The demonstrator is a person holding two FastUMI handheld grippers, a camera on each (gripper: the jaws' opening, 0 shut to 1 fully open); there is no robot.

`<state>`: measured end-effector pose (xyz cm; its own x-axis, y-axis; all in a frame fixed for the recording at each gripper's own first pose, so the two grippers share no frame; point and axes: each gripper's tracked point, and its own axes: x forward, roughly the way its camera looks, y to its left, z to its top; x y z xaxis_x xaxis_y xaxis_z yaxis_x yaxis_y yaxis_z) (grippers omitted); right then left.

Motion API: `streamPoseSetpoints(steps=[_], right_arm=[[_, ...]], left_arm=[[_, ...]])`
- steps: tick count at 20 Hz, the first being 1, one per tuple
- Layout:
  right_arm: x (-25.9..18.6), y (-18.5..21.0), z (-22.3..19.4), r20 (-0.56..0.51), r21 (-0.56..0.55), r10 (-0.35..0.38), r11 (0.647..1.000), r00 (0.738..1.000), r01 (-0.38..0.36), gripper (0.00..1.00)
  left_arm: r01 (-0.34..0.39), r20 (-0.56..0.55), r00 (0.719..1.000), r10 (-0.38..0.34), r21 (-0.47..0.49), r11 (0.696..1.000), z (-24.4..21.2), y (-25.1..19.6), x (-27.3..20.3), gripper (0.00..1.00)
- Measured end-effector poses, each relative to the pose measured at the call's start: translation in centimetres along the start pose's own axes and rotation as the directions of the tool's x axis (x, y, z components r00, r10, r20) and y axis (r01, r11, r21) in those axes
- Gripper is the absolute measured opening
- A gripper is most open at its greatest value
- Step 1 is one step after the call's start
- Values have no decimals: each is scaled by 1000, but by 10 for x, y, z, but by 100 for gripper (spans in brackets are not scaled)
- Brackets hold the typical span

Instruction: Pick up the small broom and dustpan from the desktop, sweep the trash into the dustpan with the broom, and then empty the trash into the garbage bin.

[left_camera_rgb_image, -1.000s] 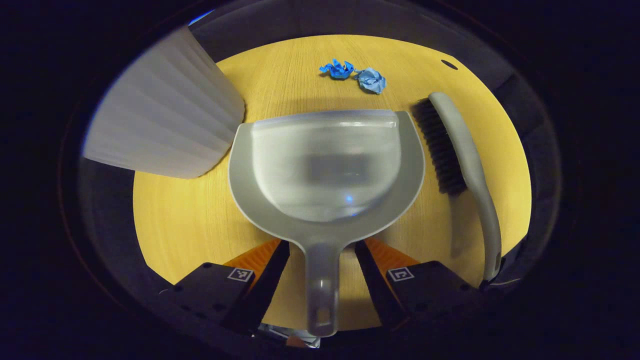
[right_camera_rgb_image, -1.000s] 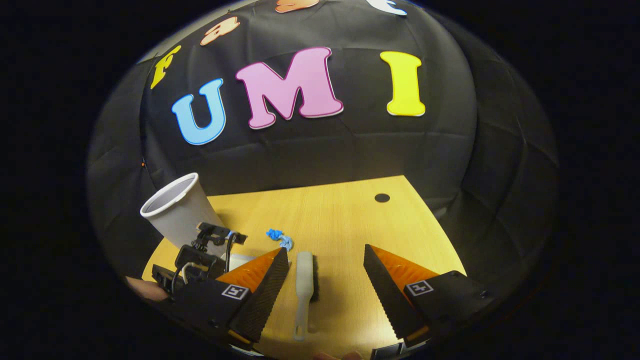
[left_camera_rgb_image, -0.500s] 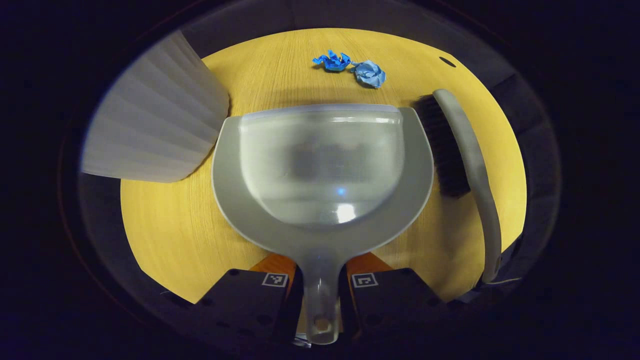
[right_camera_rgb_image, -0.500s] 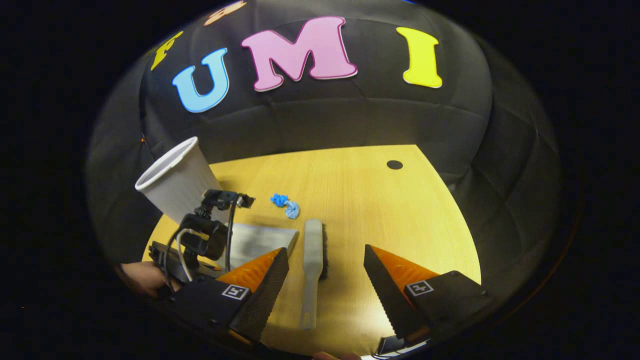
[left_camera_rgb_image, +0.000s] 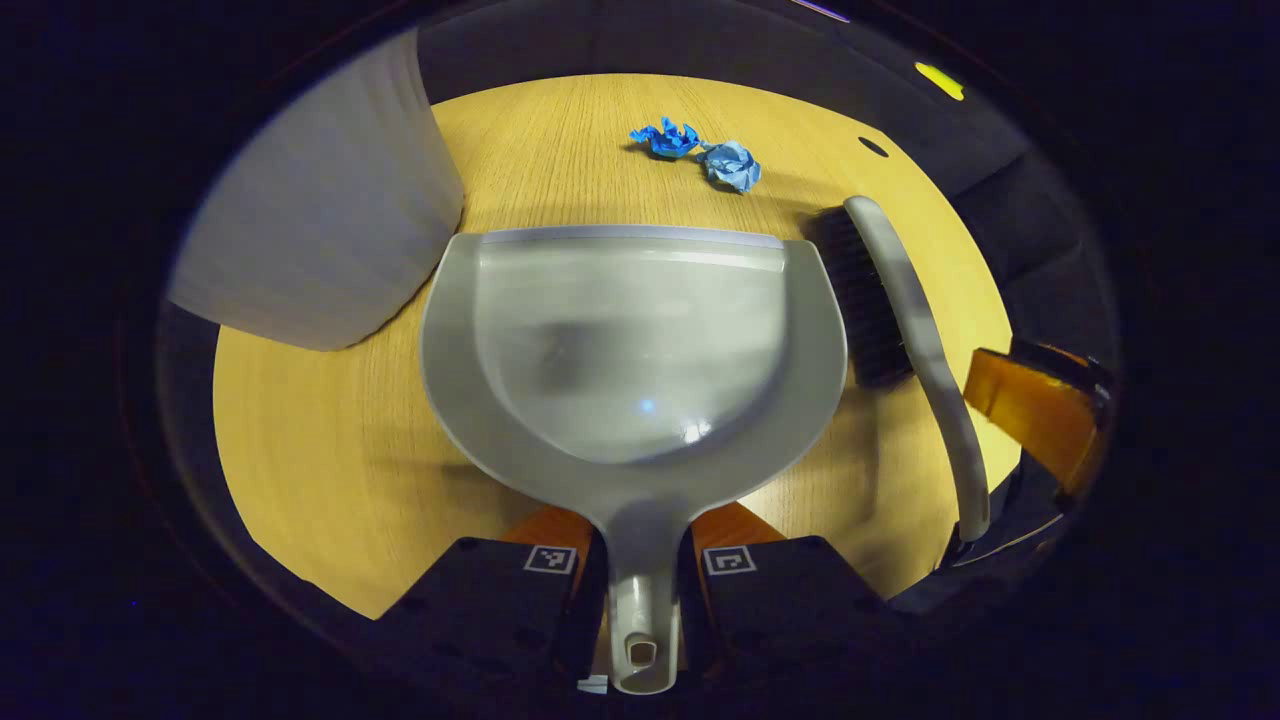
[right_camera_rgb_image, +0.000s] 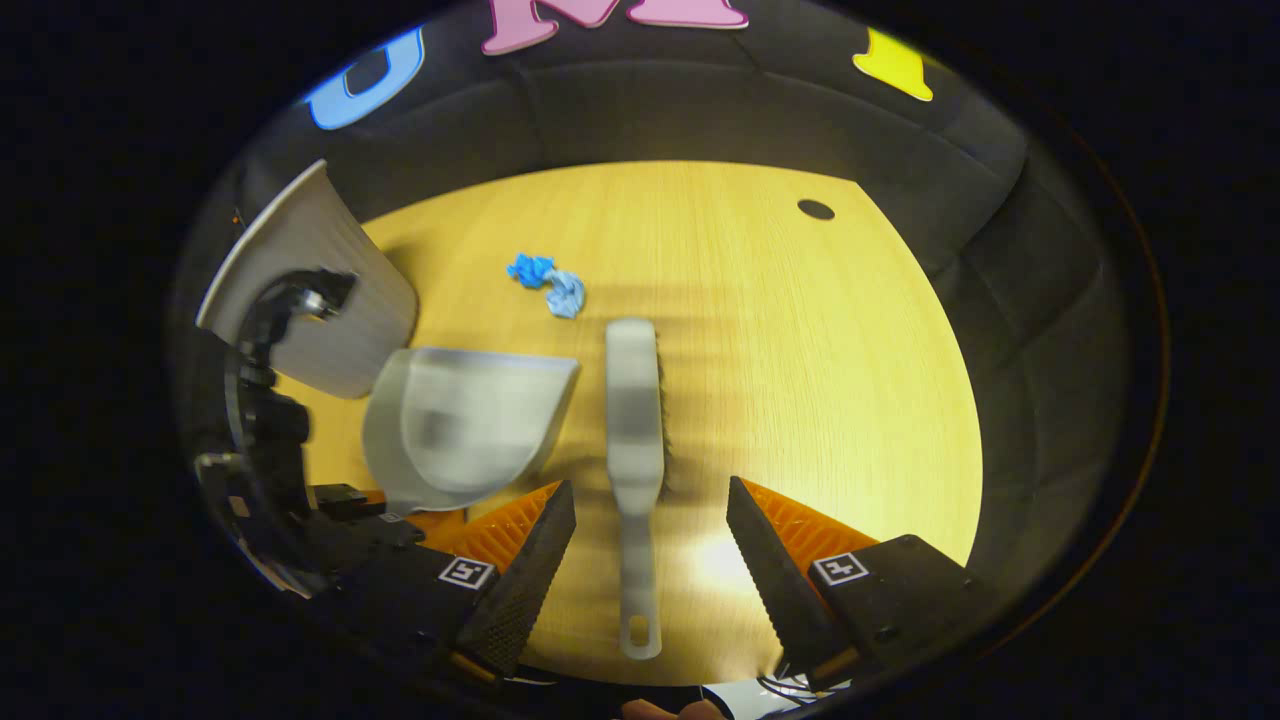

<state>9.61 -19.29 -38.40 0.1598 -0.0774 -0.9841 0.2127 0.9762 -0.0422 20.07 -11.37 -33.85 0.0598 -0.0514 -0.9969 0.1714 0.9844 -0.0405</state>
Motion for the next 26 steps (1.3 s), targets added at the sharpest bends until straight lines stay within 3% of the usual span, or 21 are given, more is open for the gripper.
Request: streamPoseSetpoints(steps=[4, 6, 9, 11, 12, 14, 16, 19, 26], right_arm=[[4, -11, -16, -97, -87, -68, 994, 993, 60, 99], [0, -9, -24, -171, -66, -65, 996, 983, 54, 99], [5, -7, -25, -205, -43, -62, 998, 977, 54, 77], [7, -13, -27, -224, -45, -78, 997, 972, 70, 74], [8, -15, -29, -237, -42, -79, 997, 968, 71, 60], [7, -14, -30, -253, -42, -65, 998, 965, 56, 54], [8, -13, -31, -264, -46, -51, 998, 963, 40, 40], [6, -12, -29, -270, -56, -40, 998, 962, 25, 26], [-4, -15, 14, -221, -109, 13, 993, 975, -38, 26]], left_arm=[[41, 31, 999, -40, -2, 999, -2, 2, -1, 31], [46, 35, 998, -46, -1, 999, -3, 2, -2, 30], [53, 41, 998, -53, 3, 999, -3, 2, -1, 30], [62, 49, 997, -62, -4, 998, -3, 2, 0, 30], [65, 51, 997, -65, -7, 998, -3, 2, 0, 30], [66, 53, 996, -65, -9, 998, -3, 2, 1, 30], [62, 54, 997, -61, -8, 998, -3, 2, 1, 30], [57, 50, 997, -57, 0, 998, -4, 2, 0, 30], [53, 30, 998, -55, 49, 997, -5, 4, 0, 31]])
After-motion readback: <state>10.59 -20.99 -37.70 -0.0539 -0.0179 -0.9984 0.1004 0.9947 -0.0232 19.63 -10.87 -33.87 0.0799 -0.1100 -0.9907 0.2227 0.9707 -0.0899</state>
